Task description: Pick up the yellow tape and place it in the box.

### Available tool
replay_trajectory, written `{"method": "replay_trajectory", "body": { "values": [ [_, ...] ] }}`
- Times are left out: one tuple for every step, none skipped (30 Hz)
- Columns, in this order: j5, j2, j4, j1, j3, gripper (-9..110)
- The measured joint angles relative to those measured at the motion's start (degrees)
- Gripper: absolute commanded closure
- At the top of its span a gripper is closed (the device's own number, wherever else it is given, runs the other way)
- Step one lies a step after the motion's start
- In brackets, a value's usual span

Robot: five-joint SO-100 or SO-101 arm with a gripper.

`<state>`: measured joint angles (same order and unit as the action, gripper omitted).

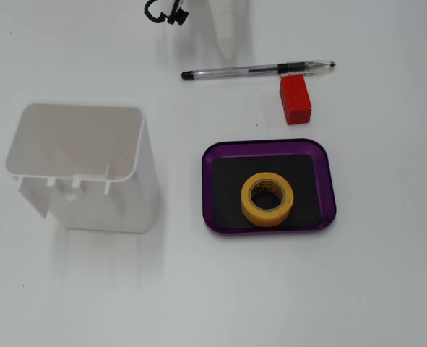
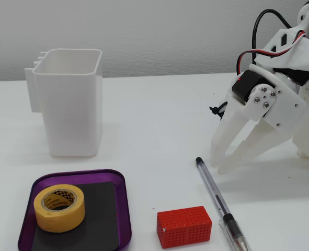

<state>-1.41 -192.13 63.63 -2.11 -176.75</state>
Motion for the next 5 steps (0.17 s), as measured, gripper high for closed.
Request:
{"method": "replay_trajectory", "body": {
  "values": [
    [0.0,0.0,0.0,0.0,0.0,102],
    [0.0,0.0,0.0,0.0,0.0,102],
    [0.0,0.0,0.0,0.0,0.0,102],
    [0.0,0.0,0.0,0.0,0.0,102],
    [0.0,0.0,0.0,0.0,0.0,102]
  ]
}}
